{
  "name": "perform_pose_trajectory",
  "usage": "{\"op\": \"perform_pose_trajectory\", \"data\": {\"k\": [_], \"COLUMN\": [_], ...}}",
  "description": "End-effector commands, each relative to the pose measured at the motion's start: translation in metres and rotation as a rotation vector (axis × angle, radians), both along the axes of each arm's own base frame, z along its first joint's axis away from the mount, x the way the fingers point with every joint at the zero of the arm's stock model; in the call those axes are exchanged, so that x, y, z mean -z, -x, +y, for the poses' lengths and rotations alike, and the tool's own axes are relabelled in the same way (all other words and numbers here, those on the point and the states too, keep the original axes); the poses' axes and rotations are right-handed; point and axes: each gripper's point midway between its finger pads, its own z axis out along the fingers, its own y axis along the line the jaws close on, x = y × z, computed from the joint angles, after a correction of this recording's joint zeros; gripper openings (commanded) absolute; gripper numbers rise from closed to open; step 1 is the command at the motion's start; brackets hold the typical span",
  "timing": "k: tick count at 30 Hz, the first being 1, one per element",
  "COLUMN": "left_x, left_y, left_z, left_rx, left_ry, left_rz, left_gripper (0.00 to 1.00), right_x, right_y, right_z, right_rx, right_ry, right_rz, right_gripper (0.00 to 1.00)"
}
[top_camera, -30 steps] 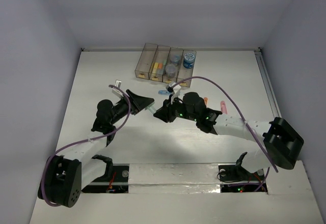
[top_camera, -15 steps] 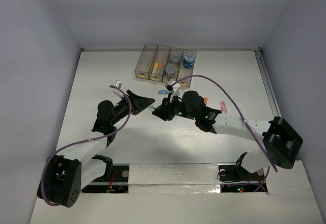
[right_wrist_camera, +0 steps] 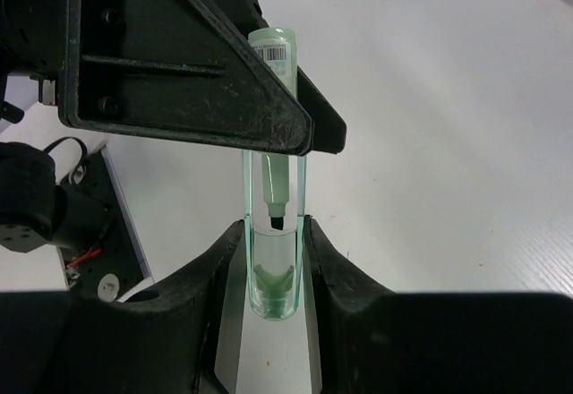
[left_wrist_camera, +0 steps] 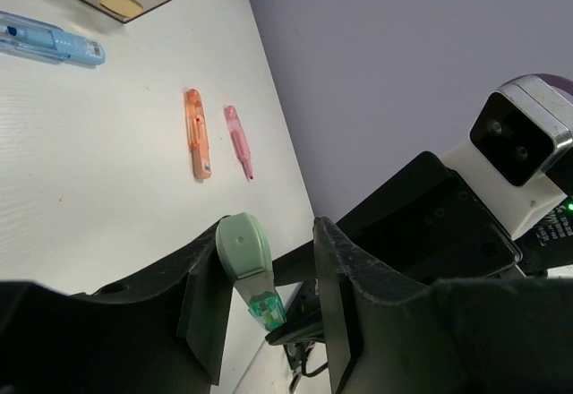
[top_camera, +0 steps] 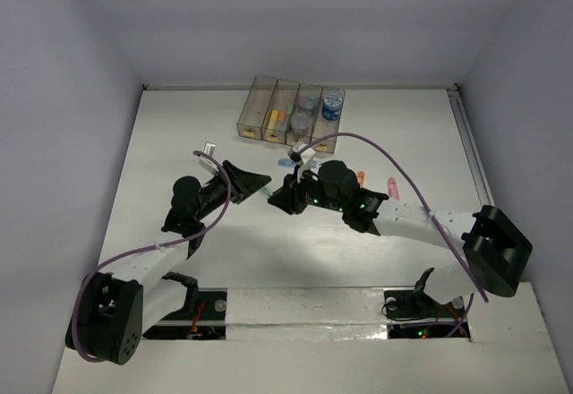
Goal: Sort the stationery into containers
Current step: Close the pen cap on the pen.
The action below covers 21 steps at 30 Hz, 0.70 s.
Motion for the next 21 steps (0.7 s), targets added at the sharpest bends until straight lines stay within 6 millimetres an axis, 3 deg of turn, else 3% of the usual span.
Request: {"op": "perform_pose_trajectory", "data": {"k": [1, 7, 21], "left_x": [-0.0122, -0.0138, -0.0136], "left_y": [-0.0023, -0.0061, -0.0119], "left_z": [0.0003, 0.0028, 0.0069], "left_rx": [-0.010, -0.030, -0.062], "left_ry": [-0.009, -0.040, -0.093], "left_rz": [-0.063, -0.069, -0.071], "left_gripper": [0.35, 0.39, 0.37], "right_x": [-0.0197, -0.0204, -0.0131], "right_y": [0.0003, 0.0017, 0.0003], "right_z": [-0.0003, -0.0036, -0.0102], "right_rx": [0.000, 0.001, 0.016], "right_ry": [-0.019, -0.012, 0.032], "right_rz": [-0.049, -0.054, -0.062], "right_gripper": [0.00, 0.00, 0.00]}}
